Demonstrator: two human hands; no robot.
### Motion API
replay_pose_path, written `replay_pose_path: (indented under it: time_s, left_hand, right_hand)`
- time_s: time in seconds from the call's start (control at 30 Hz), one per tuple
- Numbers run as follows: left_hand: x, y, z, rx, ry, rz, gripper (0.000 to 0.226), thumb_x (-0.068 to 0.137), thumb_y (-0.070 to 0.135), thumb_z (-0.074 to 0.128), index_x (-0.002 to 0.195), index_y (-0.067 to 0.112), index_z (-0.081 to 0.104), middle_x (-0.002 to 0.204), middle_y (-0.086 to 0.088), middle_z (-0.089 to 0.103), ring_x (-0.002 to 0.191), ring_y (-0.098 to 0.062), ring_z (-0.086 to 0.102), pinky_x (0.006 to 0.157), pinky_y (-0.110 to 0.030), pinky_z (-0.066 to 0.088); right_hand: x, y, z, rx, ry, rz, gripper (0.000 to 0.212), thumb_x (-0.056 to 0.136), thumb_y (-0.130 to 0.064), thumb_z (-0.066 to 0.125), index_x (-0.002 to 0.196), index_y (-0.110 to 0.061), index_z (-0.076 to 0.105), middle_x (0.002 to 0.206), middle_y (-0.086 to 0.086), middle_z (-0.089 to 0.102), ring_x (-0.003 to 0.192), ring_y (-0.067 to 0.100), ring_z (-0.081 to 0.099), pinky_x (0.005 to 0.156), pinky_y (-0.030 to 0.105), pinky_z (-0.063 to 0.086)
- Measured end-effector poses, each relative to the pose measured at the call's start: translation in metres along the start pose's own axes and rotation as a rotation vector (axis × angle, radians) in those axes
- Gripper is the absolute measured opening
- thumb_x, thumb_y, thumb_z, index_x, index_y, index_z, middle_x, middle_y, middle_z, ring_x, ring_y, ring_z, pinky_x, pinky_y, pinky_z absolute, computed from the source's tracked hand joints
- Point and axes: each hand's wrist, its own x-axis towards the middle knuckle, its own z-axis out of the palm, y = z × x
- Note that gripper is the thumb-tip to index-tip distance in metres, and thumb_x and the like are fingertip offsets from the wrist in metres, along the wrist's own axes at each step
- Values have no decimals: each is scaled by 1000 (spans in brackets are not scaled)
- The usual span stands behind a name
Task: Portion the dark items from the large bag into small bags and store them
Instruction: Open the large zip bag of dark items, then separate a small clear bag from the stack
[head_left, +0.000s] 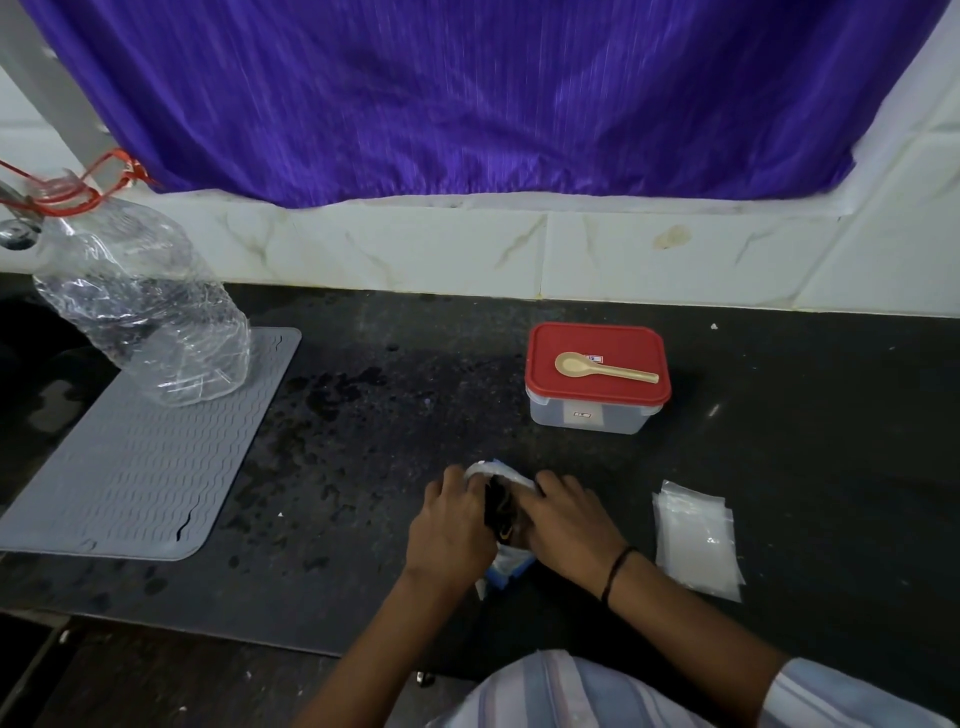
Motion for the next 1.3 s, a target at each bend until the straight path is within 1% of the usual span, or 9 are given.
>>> replay_pose_path:
  time_s: [0.2, 0.27, 0.37, 0.43, 0.57, 0.77, 0.9, 1.07, 1.3]
  left_hand:
    - [7, -6, -4, -31, 24, 59, 42, 88, 27, 55, 129, 23, 57, 139, -2, 43, 120, -27, 47, 90, -36, 52]
    - [6, -1, -8, 8, 116, 97, 41, 84, 28, 50, 122, 21, 63, 139, -4, 48, 122, -31, 49, 92, -41, 50]
    - [9, 10, -6, -38, 317, 240, 33, 76, 25, 46, 95, 16, 71, 116, -6, 66, 102, -31, 62, 78, -42, 54]
    - [14, 25, -3, -125, 352, 335, 22, 80, 23, 51, 89, 19, 70, 101, 1, 69, 91, -25, 62, 73, -40, 53]
    - [29, 67, 4, -262, 234, 480, 8, 82, 17, 64, 88, 19, 69, 90, 4, 69, 84, -17, 59, 71, -25, 47]
    - [61, 116, 30, -268, -64, 559, 13, 90, 12, 60, 99, 12, 69, 101, -5, 68, 92, -20, 63, 80, -33, 52]
    - [74, 139, 50, -204, -198, 556, 9, 94, 15, 59, 99, 11, 66, 104, -6, 65, 95, -20, 63, 85, -37, 55]
    - [78, 157, 68, -139, -247, 501, 21, 92, 28, 65, 105, 12, 64, 108, -7, 63, 96, -23, 62, 85, -37, 54]
    - [78, 166, 81, -114, -256, 432, 16, 90, 19, 66, 104, 13, 62, 107, -8, 65, 95, -24, 64, 81, -39, 55]
  right_hand:
    - [-7, -4, -12, 189, 177, -155, 34, 98, -25, 48, 131, -25, 56, 147, 6, 38, 133, 26, 39, 106, 42, 41]
    - [-13, 1, -15, 275, 290, -162, 31, 98, -29, 48, 123, -19, 63, 139, 4, 48, 124, 19, 48, 102, 36, 45]
    - [-24, 23, -19, 361, 441, -61, 26, 96, -31, 51, 111, -17, 67, 115, -2, 58, 104, 10, 56, 90, 30, 50]
    - [-34, 43, -20, 374, 477, 44, 16, 94, -27, 58, 105, -19, 67, 106, -5, 58, 97, 9, 56, 86, 28, 50]
    - [-55, 77, -16, 357, 506, 178, 7, 90, -19, 64, 96, -19, 66, 93, -6, 58, 86, 11, 57, 79, 27, 49]
    - [-80, 107, -14, 327, 523, 433, 12, 89, -21, 63, 100, -16, 66, 97, 2, 58, 89, 19, 57, 75, 25, 39]
    - [-94, 124, -12, 280, 467, 579, 23, 89, -26, 64, 109, -14, 62, 105, 6, 57, 96, 24, 57, 77, 31, 45]
    - [-104, 140, -2, 300, 358, 678, 37, 90, -37, 60, 120, -16, 56, 114, 6, 57, 103, 22, 58, 84, 32, 49]
    - [-104, 139, 7, 353, 357, 707, 25, 88, -19, 59, 113, -16, 60, 112, 6, 65, 100, 24, 63, 82, 35, 52]
